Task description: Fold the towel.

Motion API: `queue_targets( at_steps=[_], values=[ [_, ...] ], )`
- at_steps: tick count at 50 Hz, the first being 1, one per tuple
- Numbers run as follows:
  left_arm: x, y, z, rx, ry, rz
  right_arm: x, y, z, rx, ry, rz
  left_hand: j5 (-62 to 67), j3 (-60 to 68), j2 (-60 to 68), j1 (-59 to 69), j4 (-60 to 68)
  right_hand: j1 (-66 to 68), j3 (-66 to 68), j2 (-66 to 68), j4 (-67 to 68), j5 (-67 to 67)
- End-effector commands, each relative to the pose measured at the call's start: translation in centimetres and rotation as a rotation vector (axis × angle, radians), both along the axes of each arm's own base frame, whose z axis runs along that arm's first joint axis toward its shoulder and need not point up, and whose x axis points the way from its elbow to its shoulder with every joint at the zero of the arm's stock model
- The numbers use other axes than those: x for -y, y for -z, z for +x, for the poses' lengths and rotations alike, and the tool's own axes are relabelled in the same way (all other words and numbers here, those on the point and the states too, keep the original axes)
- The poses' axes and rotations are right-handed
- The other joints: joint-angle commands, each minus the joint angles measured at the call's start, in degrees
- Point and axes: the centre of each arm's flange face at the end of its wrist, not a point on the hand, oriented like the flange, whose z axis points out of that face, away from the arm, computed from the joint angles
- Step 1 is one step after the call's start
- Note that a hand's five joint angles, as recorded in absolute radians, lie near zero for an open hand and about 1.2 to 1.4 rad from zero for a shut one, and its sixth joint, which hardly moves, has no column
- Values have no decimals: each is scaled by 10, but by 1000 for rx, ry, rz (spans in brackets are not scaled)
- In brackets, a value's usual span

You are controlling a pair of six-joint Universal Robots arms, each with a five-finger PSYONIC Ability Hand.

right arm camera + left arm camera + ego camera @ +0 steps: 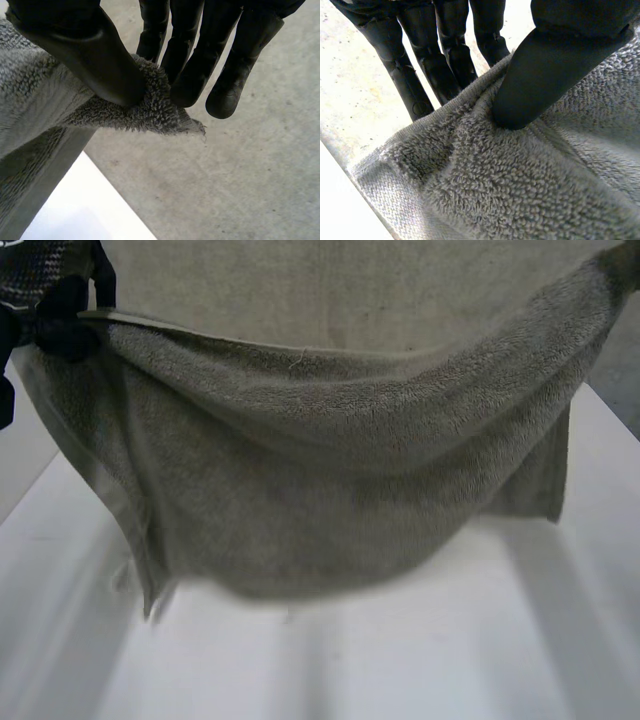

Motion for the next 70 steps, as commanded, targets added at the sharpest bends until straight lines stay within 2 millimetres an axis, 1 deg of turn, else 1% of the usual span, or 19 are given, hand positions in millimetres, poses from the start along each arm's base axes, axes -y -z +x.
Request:
queue_targets(
  at_steps=[1,8,13,20,26,31,32,34,35,37,38,42,44,45,46,51,59,65,70],
  values=[
    [38,21,-7,23,-12,81,32,36,21,-44,6,113,114,103,102,118,101,47,41,55,32,41],
    [91,71,-21,51,-10,188,73,93,41,-176,29,206,114,103,102,118,101,47,41,55,32,41],
    [128,67,-30,8,-35,82,108,106,60,-161,59,117,114,103,102,118,101,47,41,55,32,41],
    [142,-12,-27,-202,-99,-276,127,48,72,15,116,-237,114,103,102,118,101,47,41,55,32,41],
    [129,-35,-17,-319,-90,-316,112,20,68,106,106,-296,114,103,102,118,101,47,41,55,32,41],
    [119,9,-15,-298,-87,-164,103,48,66,52,91,-170,114,103,102,118,101,47,41,55,32,41],
    [119,9,-15,-298,-87,-164,100,64,67,22,81,-113,114,103,102,118,101,47,41,55,32,41],
    [116,53,-15,-258,-101,-42,94,108,68,-59,47,20,114,103,102,118,101,47,41,55,32,41],
    [116,53,-15,-258,-101,-41,94,109,68,-59,47,21,114,103,102,118,101,47,41,55,32,41],
    [112,98,-14,-216,-114,76,89,155,69,-131,11,138,114,103,102,118,101,47,41,55,32,41],
    [112,98,-14,-215,-114,77,89,155,69,-132,11,139,114,103,102,118,101,47,41,55,32,41],
    [111,170,-14,-160,-124,210,86,198,71,-171,-18,210,114,103,102,118,101,47,41,55,32,41],
    [109,191,-14,-139,-128,238,86,252,71,-210,-32,290,114,103,102,118,101,47,41,55,32,41],
    [108,209,-13,-117,-133,263,86,252,71,-210,-32,290,114,103,102,118,101,47,41,55,32,41],
    [105,229,-13,-87,-135,294,84,275,70,-228,-34,324,114,103,102,118,101,47,41,55,32,41],
    [95,268,-10,37,-135,358,78,318,65,-276,-31,405,114,103,102,118,101,47,41,55,32,41],
    [85,274,-8,156,-128,354,63,323,59,-282,-38,445,114,103,102,118,101,47,41,55,32,41],
    [77,256,-5,168,-129,312,56,315,48,-269,-15,416,-207,-218,-218,-203,-219,47,41,55,32,41],
    [72,251,-3,162,-131,305,56,311,39,-257,9,396,-221,-232,-233,-217,-233,47,41,55,32,41]
  ],
)
